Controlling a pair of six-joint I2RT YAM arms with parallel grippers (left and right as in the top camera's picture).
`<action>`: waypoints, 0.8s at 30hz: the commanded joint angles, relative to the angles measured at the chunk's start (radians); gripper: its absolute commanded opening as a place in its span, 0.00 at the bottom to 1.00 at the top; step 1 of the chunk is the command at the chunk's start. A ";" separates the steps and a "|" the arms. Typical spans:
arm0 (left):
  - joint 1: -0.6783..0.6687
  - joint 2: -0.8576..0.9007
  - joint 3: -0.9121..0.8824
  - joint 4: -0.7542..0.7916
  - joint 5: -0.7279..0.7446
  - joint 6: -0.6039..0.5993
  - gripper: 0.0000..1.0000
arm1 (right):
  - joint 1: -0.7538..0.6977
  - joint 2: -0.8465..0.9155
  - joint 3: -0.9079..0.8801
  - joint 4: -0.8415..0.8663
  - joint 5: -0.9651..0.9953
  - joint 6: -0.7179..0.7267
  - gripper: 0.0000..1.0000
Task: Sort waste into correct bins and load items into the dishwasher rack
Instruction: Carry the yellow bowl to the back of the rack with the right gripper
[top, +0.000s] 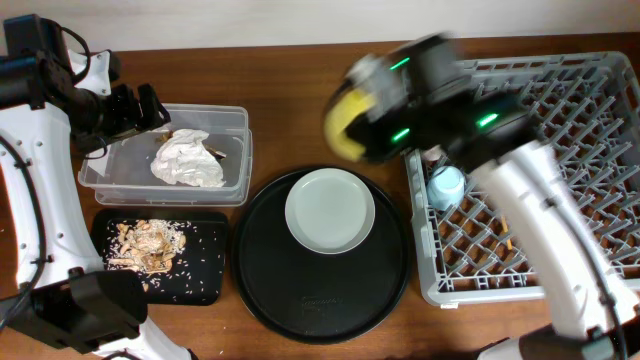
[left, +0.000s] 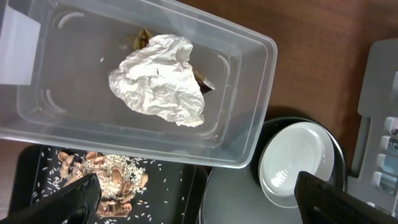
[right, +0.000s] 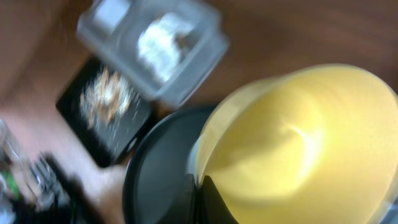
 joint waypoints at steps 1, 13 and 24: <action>0.002 -0.004 0.002 0.000 -0.004 -0.006 0.99 | -0.306 0.061 0.008 0.061 -0.301 -0.121 0.04; 0.002 -0.004 0.002 0.000 -0.004 -0.006 0.99 | -0.796 0.550 0.007 0.432 -1.054 -0.114 0.04; 0.002 -0.004 0.002 0.000 -0.004 -0.006 0.99 | -0.842 0.612 -0.024 0.387 -1.092 -0.042 0.04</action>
